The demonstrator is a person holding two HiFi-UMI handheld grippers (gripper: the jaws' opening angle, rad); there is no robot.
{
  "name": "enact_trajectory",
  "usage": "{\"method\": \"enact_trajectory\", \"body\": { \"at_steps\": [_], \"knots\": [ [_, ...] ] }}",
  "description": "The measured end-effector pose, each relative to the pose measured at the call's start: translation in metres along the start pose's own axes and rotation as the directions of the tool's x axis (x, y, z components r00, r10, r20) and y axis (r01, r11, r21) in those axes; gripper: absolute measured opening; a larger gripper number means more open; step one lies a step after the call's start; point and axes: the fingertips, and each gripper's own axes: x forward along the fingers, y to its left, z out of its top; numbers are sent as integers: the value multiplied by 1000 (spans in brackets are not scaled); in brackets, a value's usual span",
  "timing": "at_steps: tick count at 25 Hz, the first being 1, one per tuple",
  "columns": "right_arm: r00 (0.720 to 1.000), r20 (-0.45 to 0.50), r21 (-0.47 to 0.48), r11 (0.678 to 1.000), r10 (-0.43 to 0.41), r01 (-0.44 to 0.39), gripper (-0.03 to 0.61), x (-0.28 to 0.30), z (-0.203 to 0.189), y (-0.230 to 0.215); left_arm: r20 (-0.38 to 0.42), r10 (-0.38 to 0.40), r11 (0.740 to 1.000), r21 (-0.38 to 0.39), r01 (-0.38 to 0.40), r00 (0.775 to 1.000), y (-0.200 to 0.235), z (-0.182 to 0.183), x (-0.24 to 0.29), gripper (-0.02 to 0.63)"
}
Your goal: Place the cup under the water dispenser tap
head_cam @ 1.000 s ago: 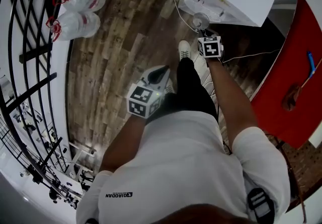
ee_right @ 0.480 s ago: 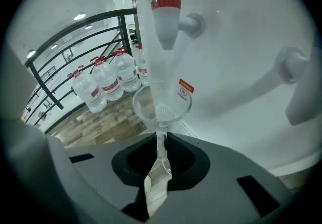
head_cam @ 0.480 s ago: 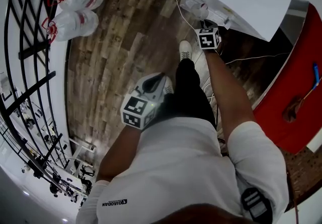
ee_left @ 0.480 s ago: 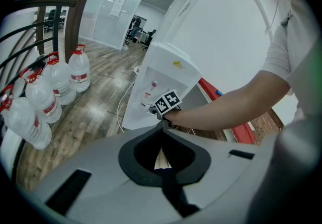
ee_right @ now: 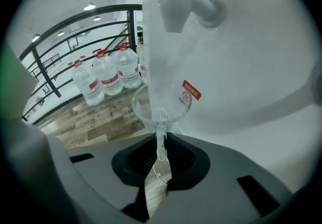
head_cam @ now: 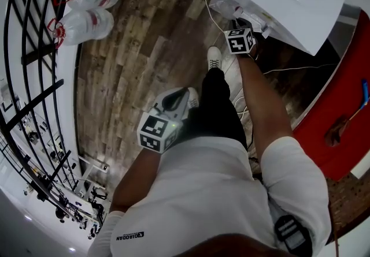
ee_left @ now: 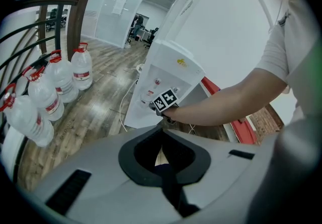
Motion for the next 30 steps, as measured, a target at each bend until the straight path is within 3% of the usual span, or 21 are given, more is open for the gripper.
{"method": "enact_trajectory", "body": {
  "at_steps": [10, 16, 23, 30],
  "knots": [
    [997, 2, -85, 993, -82, 82, 54, 7, -5, -7, 0, -4, 1000, -20, 4, 1000, 0, -6, 3, -3],
    [996, -19, -115, 990, -88, 86, 55, 9, -9, -6, 8, -2, 1000, -19, 2, 1000, 0, -7, 1, -3],
    [992, -47, -59, 991, -121, 118, 139, -4, -17, -12, 19, 0, 1000, -15, 0, 1000, 2, -5, -7, -3],
    [986, -122, 6, 993, -113, 114, 150, -57, -66, -5, 87, 6, 1000, 17, -8, 996, -3, 14, -31, -3]
  ]
}}
